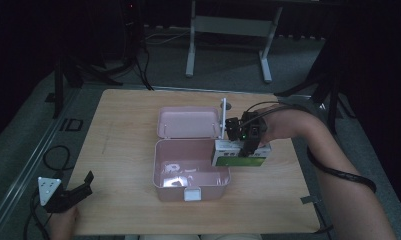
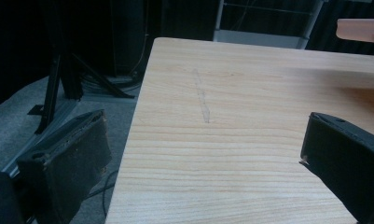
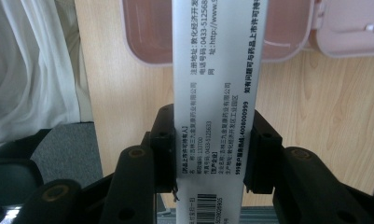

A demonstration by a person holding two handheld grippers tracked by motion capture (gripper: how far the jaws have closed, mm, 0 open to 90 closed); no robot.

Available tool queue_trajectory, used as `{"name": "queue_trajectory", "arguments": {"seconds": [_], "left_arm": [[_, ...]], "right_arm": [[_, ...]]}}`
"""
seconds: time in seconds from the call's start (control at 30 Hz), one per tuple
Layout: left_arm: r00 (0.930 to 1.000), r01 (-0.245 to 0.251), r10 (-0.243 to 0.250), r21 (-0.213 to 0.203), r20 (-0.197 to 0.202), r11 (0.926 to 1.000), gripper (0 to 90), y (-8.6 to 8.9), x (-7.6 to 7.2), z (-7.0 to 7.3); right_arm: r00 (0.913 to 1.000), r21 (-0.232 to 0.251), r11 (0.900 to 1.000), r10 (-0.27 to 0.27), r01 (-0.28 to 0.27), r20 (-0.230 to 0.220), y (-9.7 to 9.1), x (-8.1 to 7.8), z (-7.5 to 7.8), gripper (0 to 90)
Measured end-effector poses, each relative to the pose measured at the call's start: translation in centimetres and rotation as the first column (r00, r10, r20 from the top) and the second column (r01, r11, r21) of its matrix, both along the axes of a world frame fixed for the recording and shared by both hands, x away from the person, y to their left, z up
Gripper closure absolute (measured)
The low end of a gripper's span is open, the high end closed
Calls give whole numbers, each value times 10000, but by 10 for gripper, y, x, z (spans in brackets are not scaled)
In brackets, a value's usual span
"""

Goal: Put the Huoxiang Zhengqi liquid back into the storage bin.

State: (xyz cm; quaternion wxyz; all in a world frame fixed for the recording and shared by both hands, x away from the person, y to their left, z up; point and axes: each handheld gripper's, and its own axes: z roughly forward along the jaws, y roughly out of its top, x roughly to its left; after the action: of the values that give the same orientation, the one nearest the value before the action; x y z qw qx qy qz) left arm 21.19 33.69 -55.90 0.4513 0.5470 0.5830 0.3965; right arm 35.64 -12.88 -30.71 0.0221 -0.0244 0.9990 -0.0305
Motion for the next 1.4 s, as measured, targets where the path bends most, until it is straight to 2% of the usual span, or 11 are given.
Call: {"name": "queue_trajectory", "arguments": {"seconds": [0.5,0.83,1.17,1.4], "left_arm": [[10000,43,-43,97,-29,9999,16,-1,0,0],[10000,52,-52,77,7,10000,16,0,0,0],[10000,69,-69,54,17,10000,16,0,0,0],[10000,71,-71,20,22,10000,16,0,0,0]], "right_arm": [[9990,-230,9988,434,-436,-114,43,-7,-4,622],[9973,-122,9973,719,-721,-133,68,-12,-5,623],[9953,1,9955,944,-944,-231,88,-15,-11,622],[9950,31,9957,928,-927,-371,94,-14,-22,622]]}}
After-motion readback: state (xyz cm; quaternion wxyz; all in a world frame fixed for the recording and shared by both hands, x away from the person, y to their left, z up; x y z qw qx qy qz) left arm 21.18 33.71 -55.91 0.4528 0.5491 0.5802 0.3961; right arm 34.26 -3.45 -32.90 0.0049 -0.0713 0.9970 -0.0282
